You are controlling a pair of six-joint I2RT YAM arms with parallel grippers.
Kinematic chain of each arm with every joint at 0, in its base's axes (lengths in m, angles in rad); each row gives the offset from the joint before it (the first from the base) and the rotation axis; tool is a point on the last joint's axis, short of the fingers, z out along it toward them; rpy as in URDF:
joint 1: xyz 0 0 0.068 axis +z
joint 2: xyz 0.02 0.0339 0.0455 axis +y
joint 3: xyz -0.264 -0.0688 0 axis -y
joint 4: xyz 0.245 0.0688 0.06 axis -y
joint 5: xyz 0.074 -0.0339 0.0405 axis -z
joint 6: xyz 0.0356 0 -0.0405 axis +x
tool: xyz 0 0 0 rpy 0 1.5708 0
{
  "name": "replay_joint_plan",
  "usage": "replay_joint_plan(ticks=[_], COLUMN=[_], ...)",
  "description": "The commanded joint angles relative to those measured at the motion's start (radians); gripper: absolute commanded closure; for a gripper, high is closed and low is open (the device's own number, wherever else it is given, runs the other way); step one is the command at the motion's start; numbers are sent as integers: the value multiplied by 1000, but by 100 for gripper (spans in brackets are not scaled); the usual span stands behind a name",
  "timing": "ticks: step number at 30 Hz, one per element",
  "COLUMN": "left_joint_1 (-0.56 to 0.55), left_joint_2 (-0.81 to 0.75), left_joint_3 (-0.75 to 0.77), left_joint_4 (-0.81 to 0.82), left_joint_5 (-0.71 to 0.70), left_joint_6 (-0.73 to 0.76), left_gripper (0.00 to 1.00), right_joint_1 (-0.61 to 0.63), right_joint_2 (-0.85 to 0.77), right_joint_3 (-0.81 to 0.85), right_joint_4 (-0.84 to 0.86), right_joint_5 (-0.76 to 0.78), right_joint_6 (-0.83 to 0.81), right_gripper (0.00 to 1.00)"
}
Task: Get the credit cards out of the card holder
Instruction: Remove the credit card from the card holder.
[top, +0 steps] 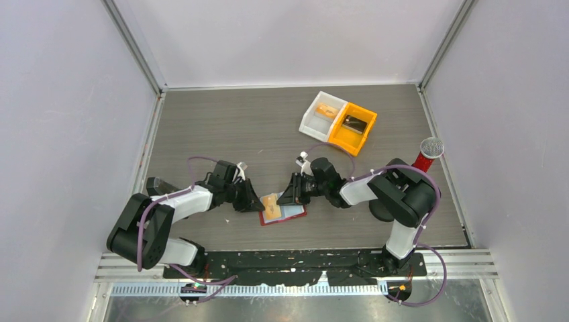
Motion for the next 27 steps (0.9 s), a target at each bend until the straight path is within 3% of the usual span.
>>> replay_joint_plan(ticks=[1, 27], left_joint_1=[-7, -7], left_joint_2=[19, 28], left_joint_3=[-35, -35], left_joint_4=[-44, -38], left_joint_5=[-67, -64], left_joint_6=[19, 18], left_gripper=[86, 86], right_joint_1=[7, 29], right_joint_2=[-2, 30], right_joint_3=[32, 54], right_joint_4=[-23, -29], right_joint_5=[40, 50], right_joint_6=[-35, -22], right_gripper=[75, 71])
